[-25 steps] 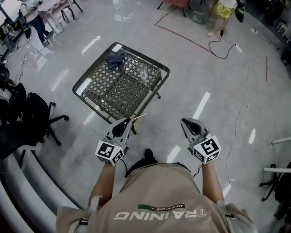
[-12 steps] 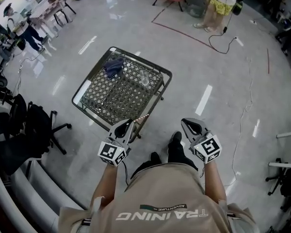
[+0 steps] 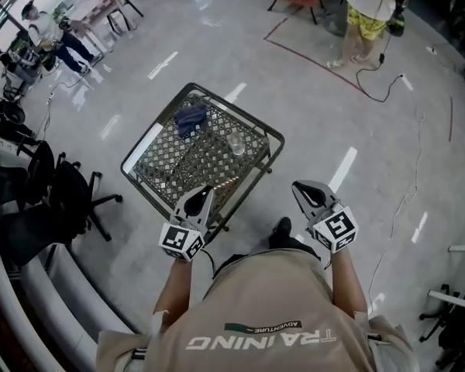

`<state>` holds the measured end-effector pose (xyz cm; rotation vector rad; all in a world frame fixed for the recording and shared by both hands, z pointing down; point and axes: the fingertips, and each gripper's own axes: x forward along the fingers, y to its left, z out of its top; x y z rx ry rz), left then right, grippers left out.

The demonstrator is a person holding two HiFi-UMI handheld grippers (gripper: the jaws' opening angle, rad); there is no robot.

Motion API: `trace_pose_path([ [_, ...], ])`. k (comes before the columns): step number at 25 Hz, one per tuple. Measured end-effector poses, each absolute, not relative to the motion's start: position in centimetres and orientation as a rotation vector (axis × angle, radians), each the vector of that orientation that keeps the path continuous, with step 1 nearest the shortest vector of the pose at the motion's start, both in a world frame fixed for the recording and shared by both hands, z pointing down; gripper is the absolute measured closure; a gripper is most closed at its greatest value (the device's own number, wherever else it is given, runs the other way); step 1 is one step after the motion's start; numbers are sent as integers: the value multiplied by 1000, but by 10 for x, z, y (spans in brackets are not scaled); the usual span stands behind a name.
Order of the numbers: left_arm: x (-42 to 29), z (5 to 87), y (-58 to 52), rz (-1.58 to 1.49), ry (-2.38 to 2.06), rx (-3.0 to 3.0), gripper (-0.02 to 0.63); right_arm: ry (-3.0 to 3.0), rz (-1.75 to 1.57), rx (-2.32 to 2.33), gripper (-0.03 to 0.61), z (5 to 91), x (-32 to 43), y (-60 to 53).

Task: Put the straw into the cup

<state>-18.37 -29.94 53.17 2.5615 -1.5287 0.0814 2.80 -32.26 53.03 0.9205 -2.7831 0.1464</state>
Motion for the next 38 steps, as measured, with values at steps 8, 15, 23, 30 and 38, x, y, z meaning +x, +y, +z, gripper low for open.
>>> trace_pose_path([
  [8,-172,528,-355,60,-1705,2465,578,-2833,120,748,560,530,44,-392],
  [15,-174,536,-398,118,-1745,2424,578,-2845,157,704,560,537,47,-426],
  [23,-181,565,-467,286,-1684,2426,578,-2818,143,740,560,525,51,-455],
  [30,-195,602,-497,340,-1601,2392,578,-2794,89,745,560,525,43,-458],
  [38,-182,636,-518,451,-1532,2365,578,-2774,72,809,560,520,51,-464],
])
